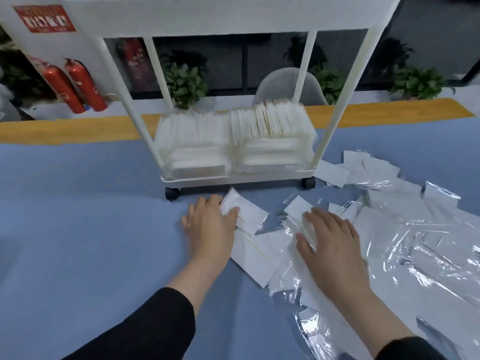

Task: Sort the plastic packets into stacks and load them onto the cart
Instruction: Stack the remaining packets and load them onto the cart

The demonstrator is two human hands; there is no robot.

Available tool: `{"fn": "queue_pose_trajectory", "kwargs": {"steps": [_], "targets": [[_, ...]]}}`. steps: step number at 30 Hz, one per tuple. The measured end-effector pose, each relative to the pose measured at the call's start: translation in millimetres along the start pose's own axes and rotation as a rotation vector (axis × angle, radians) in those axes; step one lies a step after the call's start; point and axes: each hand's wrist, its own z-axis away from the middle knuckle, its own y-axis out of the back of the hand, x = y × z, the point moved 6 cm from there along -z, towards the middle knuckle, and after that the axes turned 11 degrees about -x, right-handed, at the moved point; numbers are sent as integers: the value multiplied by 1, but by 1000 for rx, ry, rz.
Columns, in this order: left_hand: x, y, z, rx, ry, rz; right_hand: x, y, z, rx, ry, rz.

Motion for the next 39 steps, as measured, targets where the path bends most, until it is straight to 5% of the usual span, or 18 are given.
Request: {"fn": "queue_pose_trajectory", "kwargs": {"steps": [10, 14, 22, 26, 33, 39], "targets": [[9, 29, 23, 147, -241, 696, 9, 23, -7, 50, -6, -69], [17, 68, 68, 258, -446, 872, -10, 53, 20, 302, 106, -145], [-39, 62, 106, 203, -311, 1080, -80, 64, 33, 196, 259, -790], [-40, 55, 98, 136, -224, 1260, -118, 37, 28, 121, 276, -903], [-33, 31, 85, -62, -223, 1312, -139, -1, 23, -20, 331, -659], [-55, 83, 82, 358, -319, 1014, -93, 39, 13, -37, 170, -307]]}}
